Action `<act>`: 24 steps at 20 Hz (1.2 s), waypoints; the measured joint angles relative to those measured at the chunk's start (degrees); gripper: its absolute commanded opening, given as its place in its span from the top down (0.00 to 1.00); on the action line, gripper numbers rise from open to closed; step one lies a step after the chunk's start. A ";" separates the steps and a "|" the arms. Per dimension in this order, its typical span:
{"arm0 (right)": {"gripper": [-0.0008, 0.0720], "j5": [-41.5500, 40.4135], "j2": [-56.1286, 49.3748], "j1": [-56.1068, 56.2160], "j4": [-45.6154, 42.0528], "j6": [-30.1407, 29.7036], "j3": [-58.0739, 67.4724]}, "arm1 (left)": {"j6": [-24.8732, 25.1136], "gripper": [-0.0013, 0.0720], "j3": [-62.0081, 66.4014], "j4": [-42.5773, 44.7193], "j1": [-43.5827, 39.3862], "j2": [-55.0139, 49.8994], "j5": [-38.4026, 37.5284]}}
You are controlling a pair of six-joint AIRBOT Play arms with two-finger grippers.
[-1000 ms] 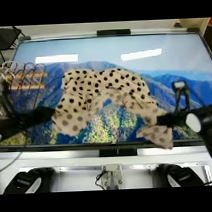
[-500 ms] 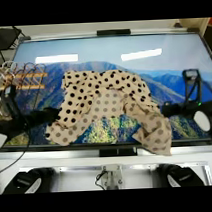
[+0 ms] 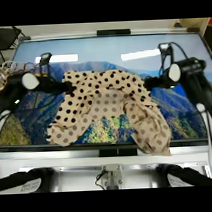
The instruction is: Fold the shirts.
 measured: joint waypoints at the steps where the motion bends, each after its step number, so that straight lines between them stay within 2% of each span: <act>1: 0.07 0.74 -3.45 -1.49 4.07 -1.75 0.72 | 1.20 0.21 2.84 -2.45 0.00 -4.35 -0.20; 4: 0.07 2.82 -9.90 -4.98 11.50 -5.40 1.90 | 5.44 0.21 9.46 -9.94 -0.04 -14.69 -0.61; 7: 0.07 4.15 -12.72 -6.60 14.14 -7.52 2.36 | 8.70 0.24 13.29 -14.32 -0.28 -21.88 -0.57; 15: 0.07 6.08 -14.27 -7.50 15.21 -9.27 2.60 | 10.95 0.25 15.54 -17.57 -1.49 -30.12 -2.54; 17: 0.07 7.30 -14.38 -7.52 15.10 -9.88 2.60 | 11.02 0.37 15.67 -18.05 -1.68 -30.71 -3.10; 19: 0.07 7.98 -14.86 -7.50 15.04 -10.69 2.56 | 11.06 0.38 15.72 -18.25 -1.86 -31.08 -3.65; 21: 0.07 8.57 -15.45 -7.52 15.02 -11.32 2.19 | 11.04 0.71 15.72 -18.23 -1.90 -31.36 -4.09; 23: 0.07 8.41 -16.04 -7.52 14.82 -11.76 1.46 | 11.02 0.91 15.65 -17.97 -1.95 -31.54 -4.55; 24: 0.07 8.07 -16.44 -7.52 14.34 -11.91 1.11 | 11.02 0.92 15.65 -17.86 -1.92 -31.54 -4.59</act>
